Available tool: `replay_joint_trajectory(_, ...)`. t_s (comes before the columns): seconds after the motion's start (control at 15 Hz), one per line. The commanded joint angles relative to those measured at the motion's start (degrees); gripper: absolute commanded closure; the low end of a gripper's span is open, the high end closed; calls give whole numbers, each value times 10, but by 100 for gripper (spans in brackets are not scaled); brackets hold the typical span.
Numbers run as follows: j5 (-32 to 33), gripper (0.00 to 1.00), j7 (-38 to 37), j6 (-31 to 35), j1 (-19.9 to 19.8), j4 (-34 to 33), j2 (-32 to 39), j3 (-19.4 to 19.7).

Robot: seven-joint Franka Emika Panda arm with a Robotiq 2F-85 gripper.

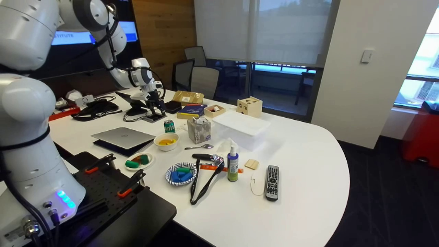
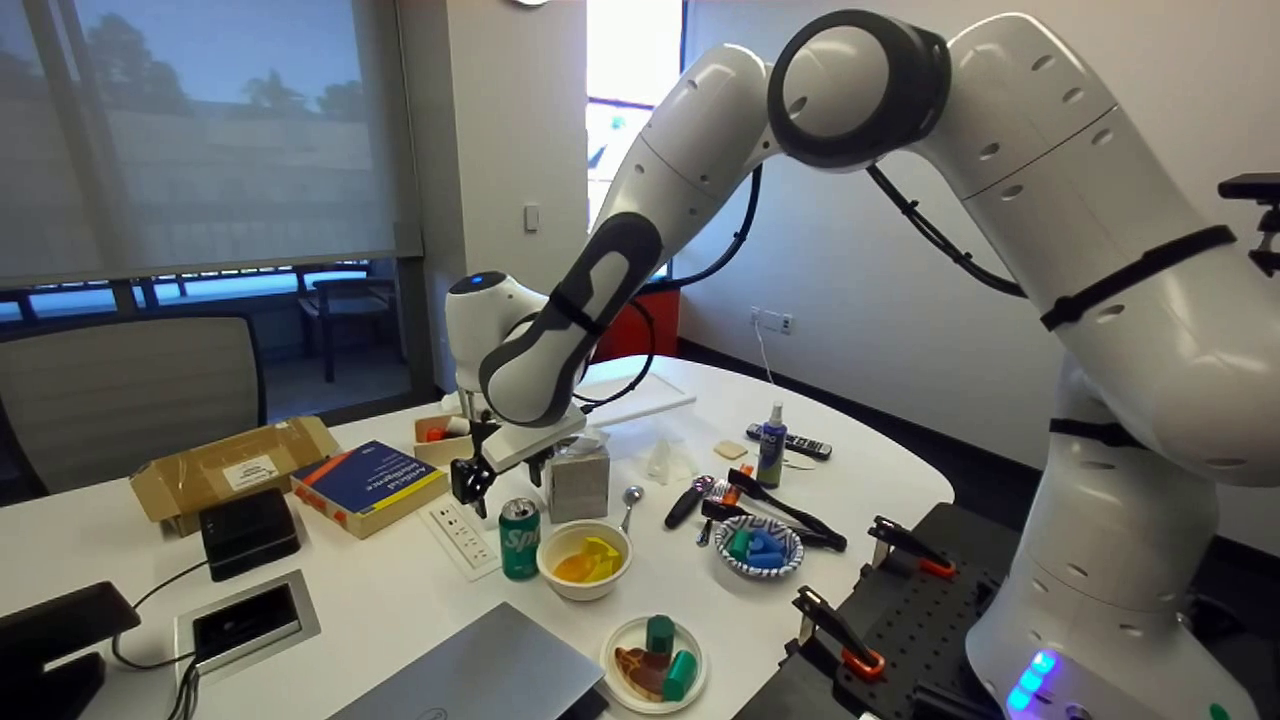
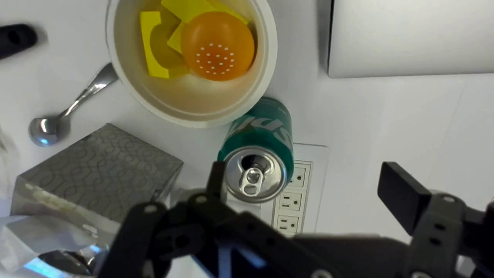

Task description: Move the green can to the right

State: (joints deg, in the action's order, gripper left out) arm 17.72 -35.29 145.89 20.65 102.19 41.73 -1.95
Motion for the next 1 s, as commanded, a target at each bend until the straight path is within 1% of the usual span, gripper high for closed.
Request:
replay_joint_trajectory(0.0, -37, 0, 6, -5, 14, -49, 31, 24)
replay_joint_trajectory(0.33, -76, 0, 8, -5, 7, -76, 64, 32)
replay_joint_trajectory(0.93, -128, 0, 8, -4, -1, -90, 101, 43)
